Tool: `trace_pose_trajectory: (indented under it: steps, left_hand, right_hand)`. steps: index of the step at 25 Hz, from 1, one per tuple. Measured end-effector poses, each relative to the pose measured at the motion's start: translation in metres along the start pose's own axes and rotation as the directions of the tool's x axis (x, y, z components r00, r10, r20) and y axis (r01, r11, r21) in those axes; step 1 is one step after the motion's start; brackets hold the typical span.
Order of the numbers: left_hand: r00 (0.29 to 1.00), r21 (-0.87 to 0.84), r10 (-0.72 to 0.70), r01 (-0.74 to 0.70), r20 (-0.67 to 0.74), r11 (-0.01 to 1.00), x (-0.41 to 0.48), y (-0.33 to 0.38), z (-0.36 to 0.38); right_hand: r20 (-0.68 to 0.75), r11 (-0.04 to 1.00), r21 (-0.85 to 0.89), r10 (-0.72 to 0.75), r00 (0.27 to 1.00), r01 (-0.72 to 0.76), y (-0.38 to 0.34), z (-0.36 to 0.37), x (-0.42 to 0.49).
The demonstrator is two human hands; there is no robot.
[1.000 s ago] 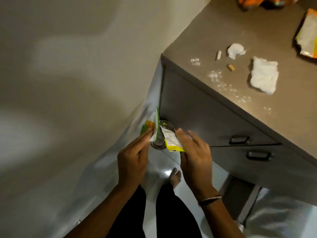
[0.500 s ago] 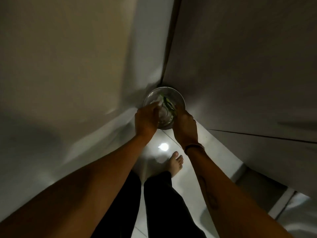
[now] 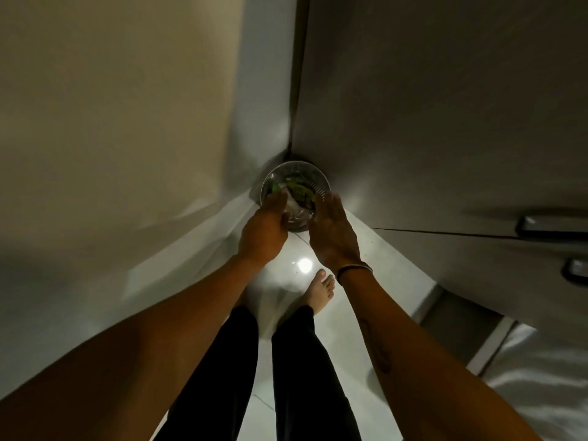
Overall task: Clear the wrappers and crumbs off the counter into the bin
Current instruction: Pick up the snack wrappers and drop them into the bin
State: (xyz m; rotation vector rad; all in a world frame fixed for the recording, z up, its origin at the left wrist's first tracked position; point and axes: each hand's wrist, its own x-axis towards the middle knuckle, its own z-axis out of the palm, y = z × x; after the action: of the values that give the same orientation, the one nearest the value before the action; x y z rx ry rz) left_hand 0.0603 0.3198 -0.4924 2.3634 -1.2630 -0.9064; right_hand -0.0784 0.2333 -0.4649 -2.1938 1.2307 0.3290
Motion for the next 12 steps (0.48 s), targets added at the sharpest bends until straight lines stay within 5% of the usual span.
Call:
trace_pose_trajectory:
  steps: [4, 12]
  left_hand:
    - [0.967, 0.268, 0.251, -0.233, -0.033, 0.935, -0.040, 0.055, -0.072]
    - [0.789, 0.394, 0.562, -0.448, -0.247, 0.802, -0.087, 0.195, -0.241]
  right_hand:
    - [-0.275, 0.991, -0.123, -0.076, 0.958, 0.043, -0.027, -0.068, -0.058]
    - [-0.599, 0.986, -0.060, -0.160, 0.785, 0.155, -0.084, -0.254, -0.149]
